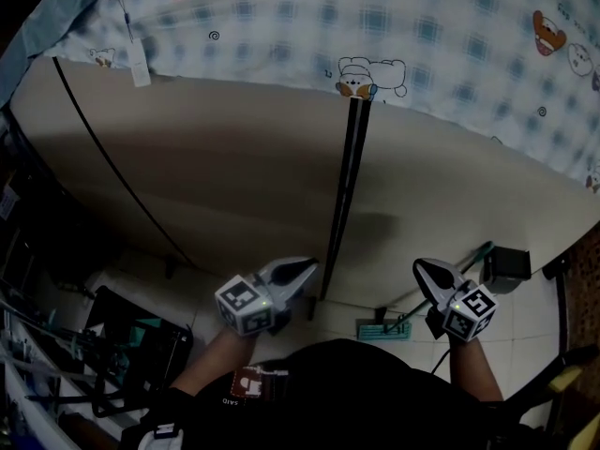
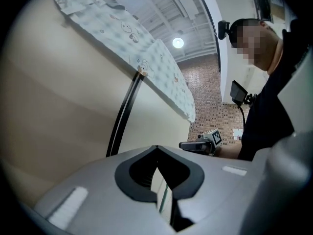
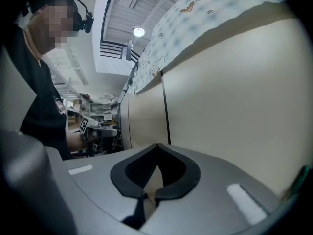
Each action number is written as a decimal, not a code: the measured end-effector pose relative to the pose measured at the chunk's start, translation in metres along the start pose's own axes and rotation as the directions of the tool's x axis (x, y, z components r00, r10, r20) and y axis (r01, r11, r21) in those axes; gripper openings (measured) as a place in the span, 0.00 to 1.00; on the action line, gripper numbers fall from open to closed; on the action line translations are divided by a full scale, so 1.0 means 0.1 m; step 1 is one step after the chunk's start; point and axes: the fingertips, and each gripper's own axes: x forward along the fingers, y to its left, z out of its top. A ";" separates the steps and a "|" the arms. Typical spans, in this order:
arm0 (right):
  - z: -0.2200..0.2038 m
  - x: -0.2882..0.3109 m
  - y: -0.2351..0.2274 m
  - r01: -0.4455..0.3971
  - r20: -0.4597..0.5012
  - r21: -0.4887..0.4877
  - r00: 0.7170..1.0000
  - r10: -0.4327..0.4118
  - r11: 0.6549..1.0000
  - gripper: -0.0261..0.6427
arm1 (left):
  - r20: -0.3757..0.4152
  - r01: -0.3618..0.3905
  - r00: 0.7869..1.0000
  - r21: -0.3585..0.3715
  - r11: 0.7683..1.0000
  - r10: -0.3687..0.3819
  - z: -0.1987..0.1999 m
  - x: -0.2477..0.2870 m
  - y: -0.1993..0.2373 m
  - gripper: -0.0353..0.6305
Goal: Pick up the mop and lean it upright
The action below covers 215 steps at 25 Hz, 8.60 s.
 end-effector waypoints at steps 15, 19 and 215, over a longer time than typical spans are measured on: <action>0.00 -0.27 -0.24 0.058 0.023 0.008 0.998 -0.058 0.998 0.06 | -0.042 0.101 0.994 0.036 0.994 -0.099 -0.16 0.52 -0.04 0.05; -0.02 -0.69 -0.54 0.010 0.040 -0.017 0.999 -0.010 1.000 0.06 | -0.048 0.085 0.995 0.035 0.996 -0.083 -0.20 0.95 -0.49 0.05; -4.48 -1.15 -2.83 0.260 -0.710 -0.060 0.668 -0.225 0.964 0.25 | -0.340 0.080 0.935 -0.076 0.994 -0.101 -2.05 2.30 -1.10 0.05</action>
